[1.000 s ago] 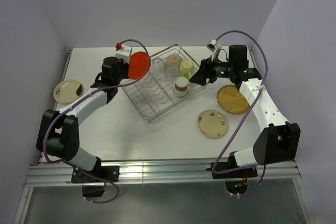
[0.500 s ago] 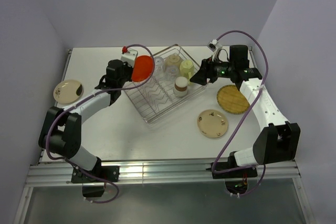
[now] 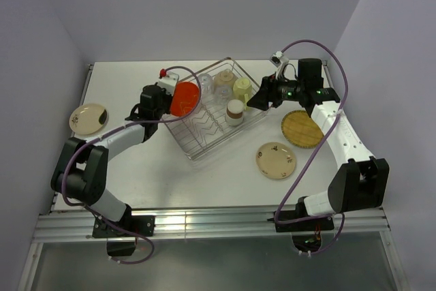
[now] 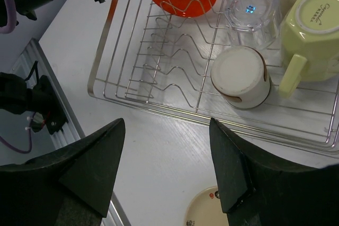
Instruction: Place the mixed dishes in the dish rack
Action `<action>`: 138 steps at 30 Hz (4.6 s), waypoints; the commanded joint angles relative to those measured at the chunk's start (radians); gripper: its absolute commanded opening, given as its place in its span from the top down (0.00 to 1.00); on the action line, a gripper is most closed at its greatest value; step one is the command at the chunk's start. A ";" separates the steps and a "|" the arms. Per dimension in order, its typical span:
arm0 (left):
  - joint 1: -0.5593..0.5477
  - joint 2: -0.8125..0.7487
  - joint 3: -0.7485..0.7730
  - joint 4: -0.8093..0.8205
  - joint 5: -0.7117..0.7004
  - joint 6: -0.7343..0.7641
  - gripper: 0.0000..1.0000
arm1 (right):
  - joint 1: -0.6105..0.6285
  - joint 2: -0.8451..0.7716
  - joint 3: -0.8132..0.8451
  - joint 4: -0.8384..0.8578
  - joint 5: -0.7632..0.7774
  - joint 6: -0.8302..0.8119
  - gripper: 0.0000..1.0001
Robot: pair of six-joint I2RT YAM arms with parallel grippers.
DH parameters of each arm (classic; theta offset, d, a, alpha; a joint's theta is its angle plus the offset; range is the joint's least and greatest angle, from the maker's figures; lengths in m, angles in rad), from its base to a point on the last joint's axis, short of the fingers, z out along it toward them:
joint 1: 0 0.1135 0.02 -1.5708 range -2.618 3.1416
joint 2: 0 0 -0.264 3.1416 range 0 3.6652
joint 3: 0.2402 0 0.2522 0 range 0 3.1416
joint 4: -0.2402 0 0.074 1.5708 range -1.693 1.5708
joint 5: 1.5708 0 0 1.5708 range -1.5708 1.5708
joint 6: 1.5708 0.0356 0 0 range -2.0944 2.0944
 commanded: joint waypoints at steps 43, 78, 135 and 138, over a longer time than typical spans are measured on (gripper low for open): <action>1.026 -0.042 -0.271 -0.094 0.422 -1.237 0.16 | -0.001 0.025 0.055 -0.158 -0.030 -0.282 0.28; 0.891 0.061 -0.349 0.114 0.383 -1.266 1.00 | -0.010 -0.013 -0.007 -0.134 -0.079 -0.296 0.27; 0.293 -0.533 -0.142 -0.065 0.636 -1.300 1.00 | 0.274 0.137 0.380 0.150 0.314 0.357 0.15; 0.222 -0.513 -0.143 -0.042 0.616 -1.308 1.00 | 0.283 0.166 0.401 0.152 0.274 0.400 0.14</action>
